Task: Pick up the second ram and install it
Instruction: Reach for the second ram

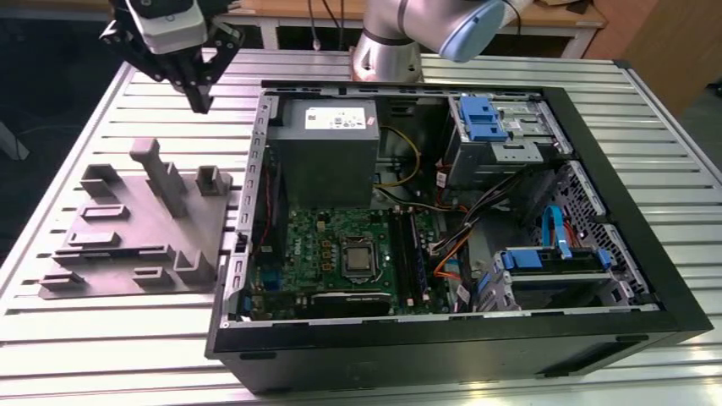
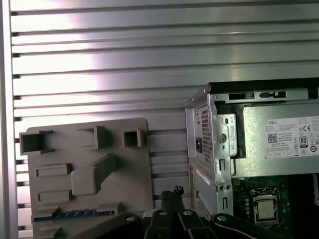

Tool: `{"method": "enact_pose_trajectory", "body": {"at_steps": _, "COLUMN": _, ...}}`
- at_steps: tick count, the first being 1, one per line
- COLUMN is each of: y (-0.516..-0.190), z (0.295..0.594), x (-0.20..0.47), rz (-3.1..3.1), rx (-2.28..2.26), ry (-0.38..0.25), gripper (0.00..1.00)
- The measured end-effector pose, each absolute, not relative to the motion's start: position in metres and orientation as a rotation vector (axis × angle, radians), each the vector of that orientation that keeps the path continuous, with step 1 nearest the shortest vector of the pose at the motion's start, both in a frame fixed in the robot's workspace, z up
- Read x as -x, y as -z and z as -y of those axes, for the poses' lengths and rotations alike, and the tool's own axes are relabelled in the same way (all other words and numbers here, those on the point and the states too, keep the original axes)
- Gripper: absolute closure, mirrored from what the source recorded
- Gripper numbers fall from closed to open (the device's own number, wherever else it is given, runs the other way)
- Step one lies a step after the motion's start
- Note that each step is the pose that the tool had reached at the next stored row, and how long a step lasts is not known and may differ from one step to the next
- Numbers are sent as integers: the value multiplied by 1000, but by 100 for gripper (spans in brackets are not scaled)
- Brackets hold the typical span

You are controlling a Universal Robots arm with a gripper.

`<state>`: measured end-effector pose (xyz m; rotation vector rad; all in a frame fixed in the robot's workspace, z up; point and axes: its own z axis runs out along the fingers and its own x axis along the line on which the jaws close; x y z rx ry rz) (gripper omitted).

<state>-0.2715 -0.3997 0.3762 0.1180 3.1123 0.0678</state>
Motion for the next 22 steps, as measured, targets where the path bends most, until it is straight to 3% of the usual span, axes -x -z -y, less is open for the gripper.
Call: {"method": "enact_pose_trajectory", "body": {"at_steps": 22, "y": -357, "z": 402, "x": 306, "rz": -3113, "rx": -118, "ry": -68, "gripper": 90}}
